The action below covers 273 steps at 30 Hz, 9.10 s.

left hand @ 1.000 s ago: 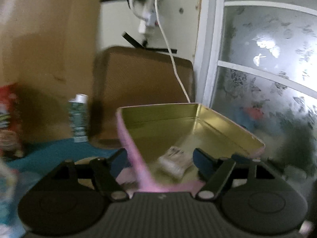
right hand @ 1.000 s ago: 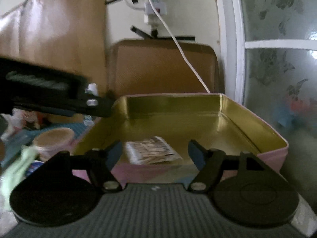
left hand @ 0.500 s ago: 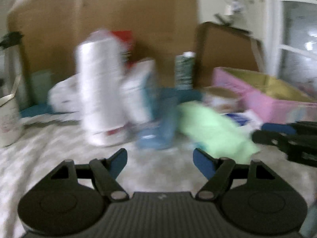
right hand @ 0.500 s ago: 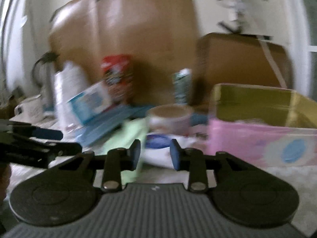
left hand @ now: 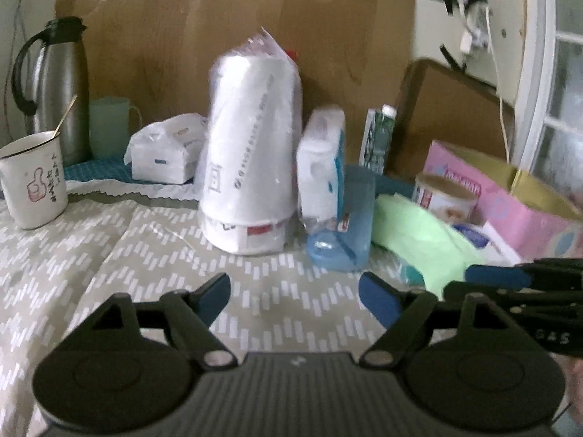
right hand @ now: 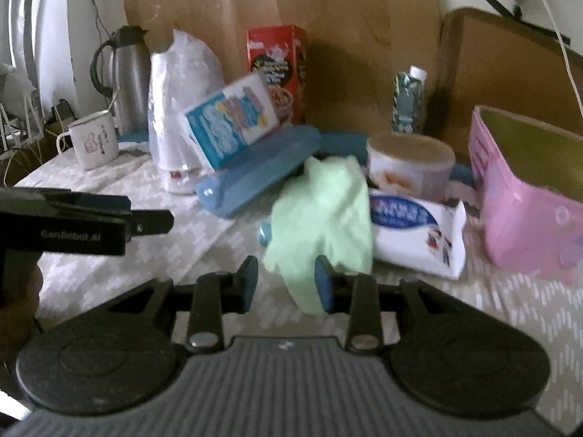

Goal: Organize soft objects

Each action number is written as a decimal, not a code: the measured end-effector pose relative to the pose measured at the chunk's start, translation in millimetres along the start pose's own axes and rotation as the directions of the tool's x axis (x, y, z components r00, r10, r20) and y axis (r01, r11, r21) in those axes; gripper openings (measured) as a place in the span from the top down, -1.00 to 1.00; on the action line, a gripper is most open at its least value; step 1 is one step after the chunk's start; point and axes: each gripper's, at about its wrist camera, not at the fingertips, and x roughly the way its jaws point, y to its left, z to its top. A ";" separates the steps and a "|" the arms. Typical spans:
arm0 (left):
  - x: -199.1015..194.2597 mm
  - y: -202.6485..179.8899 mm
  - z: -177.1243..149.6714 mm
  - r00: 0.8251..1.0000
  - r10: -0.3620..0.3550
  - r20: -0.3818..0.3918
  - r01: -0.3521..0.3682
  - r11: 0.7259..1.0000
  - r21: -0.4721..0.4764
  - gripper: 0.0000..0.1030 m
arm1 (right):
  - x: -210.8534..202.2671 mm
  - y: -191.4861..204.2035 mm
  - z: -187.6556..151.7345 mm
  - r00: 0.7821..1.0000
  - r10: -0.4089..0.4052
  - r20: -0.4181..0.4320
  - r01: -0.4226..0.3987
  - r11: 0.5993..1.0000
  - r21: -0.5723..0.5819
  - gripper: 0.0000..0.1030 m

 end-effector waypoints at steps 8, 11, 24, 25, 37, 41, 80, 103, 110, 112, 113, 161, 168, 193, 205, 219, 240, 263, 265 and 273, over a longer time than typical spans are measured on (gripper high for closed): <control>-4.9 18.0 1.0 0.998 -0.036 0.049 0.042 0.992 -0.119 -0.57 | 21.8 23.1 26.0 0.999 0.038 0.027 -0.037 0.998 -0.058 0.19; -4.0 24.4 1.3 0.998 -0.043 0.054 0.051 0.986 -0.160 -0.58 | 29.6 34.5 41.2 0.997 0.049 0.057 -0.043 0.994 -0.100 0.16; -2.0 26.8 2.6 0.995 -0.078 0.068 0.089 0.981 -0.174 -0.60 | 55.9 59.3 99.2 0.986 0.076 0.151 -0.061 0.993 -0.103 -0.61; -1.7 27.3 2.6 0.994 -0.081 0.068 0.092 0.980 -0.176 -0.60 | 59.4 60.3 98.7 0.987 0.077 0.139 -0.064 0.993 -0.098 -0.60; 3.7 36.4 4.2 0.991 -0.121 0.050 0.129 0.967 -0.222 -0.61 | 24.9 24.3 78.4 0.986 0.047 0.158 -0.052 0.998 0.028 0.44; 4.0 37.3 4.3 0.991 -0.127 0.047 0.135 0.964 -0.229 -0.61 | -7.3 0.3 60.2 0.973 0.132 0.187 -0.159 0.978 0.138 0.44; 7.7 7.6 8.9 0.969 -0.228 -0.100 0.208 0.962 -0.178 -0.73 | -56.4 -27.0 -29.1 0.993 0.055 0.109 -0.051 0.998 -0.037 -0.39; 16.0 -123.8 49.1 0.907 -0.399 -0.137 0.410 0.909 0.072 0.03 | -56.9 -19.2 -15.3 0.974 -0.017 0.224 0.055 0.985 -0.162 0.24; 46.2 -204.2 79.7 0.869 -0.471 -0.154 0.494 0.845 0.205 0.02 | -79.6 -69.2 -9.8 0.933 -0.195 0.302 0.214 0.976 -0.032 0.24; 57.2 -226.5 86.2 0.863 -0.479 -0.163 0.505 0.832 0.230 0.01 | -83.9 -88.6 -7.9 0.920 -0.242 0.310 0.250 0.968 0.013 0.24; 64.6 -235.9 88.3 0.860 -0.482 -0.168 0.509 0.827 0.236 0.01 | -84.2 -98.1 -6.7 0.914 -0.262 0.310 0.265 0.964 0.033 0.24; -0.4 42.1 7.4 0.993 -0.095 0.069 0.106 0.980 -0.171 -0.62 | 75.5 -10.8 50.5 0.966 0.259 -0.014 -0.219 0.843 0.491 -0.23; -4.1 43.0 5.2 0.991 -0.100 0.092 0.115 0.977 -0.180 -0.72 | 95.1 8.4 55.0 0.974 0.218 -0.067 -0.169 0.888 0.428 -0.25; 0.9 53.7 5.2 0.993 -0.105 0.062 0.117 0.959 -0.258 -0.75 | 68.8 5.4 52.7 0.959 0.278 -0.059 -0.240 0.903 0.355 0.18; -0.7 38.4 6.1 0.990 -0.114 0.084 0.127 0.979 -0.161 -0.72 | 105.1 -28.3 115.3 0.996 0.089 0.013 -0.089 0.966 0.243 0.18; 7.2 47.1 7.8 0.986 -0.161 0.046 0.167 0.963 -0.209 -0.58 | 136.2 -30.1 101.2 0.948 0.239 -0.209 -0.192 0.956 0.224 0.55; -9.5 54.8 -8.9 0.971 -0.238 -0.028 0.214 0.916 -0.339 -0.42 | 100.5 -33.7 93.3 0.958 0.262 -0.116 -0.233 0.947 0.219 0.21; -24.9 97.8 -2.4 0.975 -0.219 -0.036 0.187 0.900 -0.395 -0.62 | 4.3 5.2 16.6 0.897 0.420 -0.135 -0.417 0.907 0.053 -0.14; -23.4 94.5 0.8 0.974 -0.225 -0.039 0.193 0.901 -0.388 -0.62 | -3.3 12.5 9.7 0.911 0.398 -0.110 -0.403 0.915 -0.021 -0.36; -2.4 73.6 -0.8 0.969 -0.226 -0.100 0.185 0.930 -0.316 -0.44 | 35.1 45.6 2.7 0.934 0.316 -0.165 -0.349 0.905 -0.243 -0.36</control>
